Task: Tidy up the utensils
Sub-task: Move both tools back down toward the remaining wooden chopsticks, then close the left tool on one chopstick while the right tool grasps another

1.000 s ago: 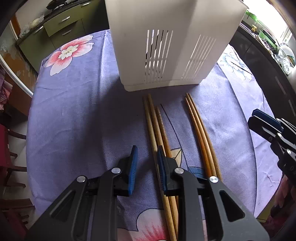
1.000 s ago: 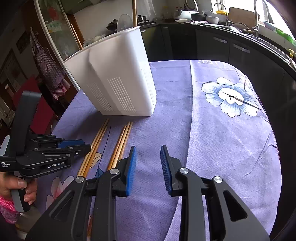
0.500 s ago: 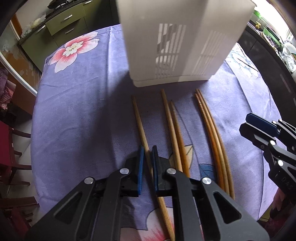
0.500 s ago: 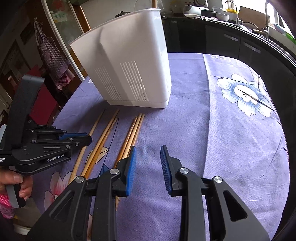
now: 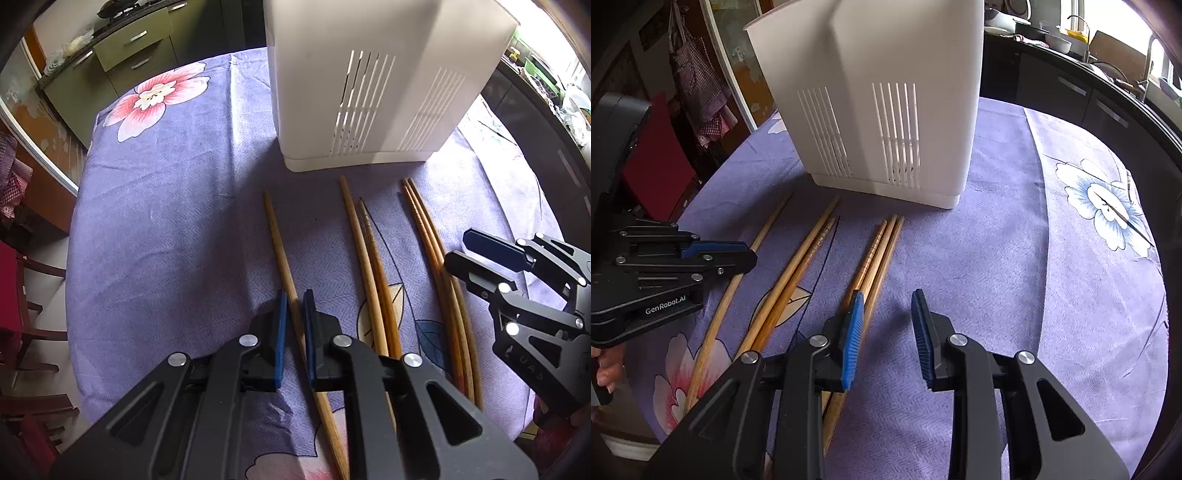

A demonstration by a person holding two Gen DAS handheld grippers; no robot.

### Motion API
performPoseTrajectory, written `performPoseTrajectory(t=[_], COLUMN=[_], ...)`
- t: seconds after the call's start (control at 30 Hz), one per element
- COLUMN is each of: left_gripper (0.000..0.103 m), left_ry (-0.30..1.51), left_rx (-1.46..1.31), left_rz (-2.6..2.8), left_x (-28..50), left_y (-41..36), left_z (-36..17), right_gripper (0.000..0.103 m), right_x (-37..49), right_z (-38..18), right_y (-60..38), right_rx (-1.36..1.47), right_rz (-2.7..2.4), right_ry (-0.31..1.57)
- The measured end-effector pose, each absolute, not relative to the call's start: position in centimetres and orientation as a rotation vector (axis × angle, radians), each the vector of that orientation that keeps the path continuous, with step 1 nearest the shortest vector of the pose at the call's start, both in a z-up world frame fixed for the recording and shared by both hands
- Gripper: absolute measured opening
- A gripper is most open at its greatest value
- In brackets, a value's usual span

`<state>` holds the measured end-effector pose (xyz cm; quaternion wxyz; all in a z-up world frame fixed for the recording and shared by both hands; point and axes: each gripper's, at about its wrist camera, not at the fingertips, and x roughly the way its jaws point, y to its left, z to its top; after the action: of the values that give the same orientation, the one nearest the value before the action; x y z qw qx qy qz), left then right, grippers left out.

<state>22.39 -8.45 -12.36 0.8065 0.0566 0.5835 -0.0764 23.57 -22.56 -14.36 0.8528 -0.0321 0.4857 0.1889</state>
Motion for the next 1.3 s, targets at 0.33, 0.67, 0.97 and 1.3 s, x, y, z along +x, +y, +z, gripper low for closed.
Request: performPoseTrajectory(t=[0.33,0.67,0.97,1.3], left_gripper=[0.009,0.009,0.009,0.01], left_ry=[1.25,1.253,1.253,1.252], left_rx=[0.112,0.115,0.111,0.112], left_rz=[-0.168,-0.172,-0.174,-0.177], left_x=[22.4,22.5,22.5,22.4], left_y=[-8.4,-8.4,-8.4,-8.3], left_z=[-12.4,-12.4,-12.4,-12.4], right_gripper=[0.027,0.028,0.029,0.029], right_x=[23.3,23.3,23.5,23.3], right_z=[-13.9,-13.7,-13.9,-13.8], right_y=[-23.0,-23.5,-23.3,-22.4], right_rx=[-0.069,-0.07,-0.089,-0.109], right_rz=[0.385,0.367,0.337,0.368], right_ry=[1.016,1.026,1.03,1.038])
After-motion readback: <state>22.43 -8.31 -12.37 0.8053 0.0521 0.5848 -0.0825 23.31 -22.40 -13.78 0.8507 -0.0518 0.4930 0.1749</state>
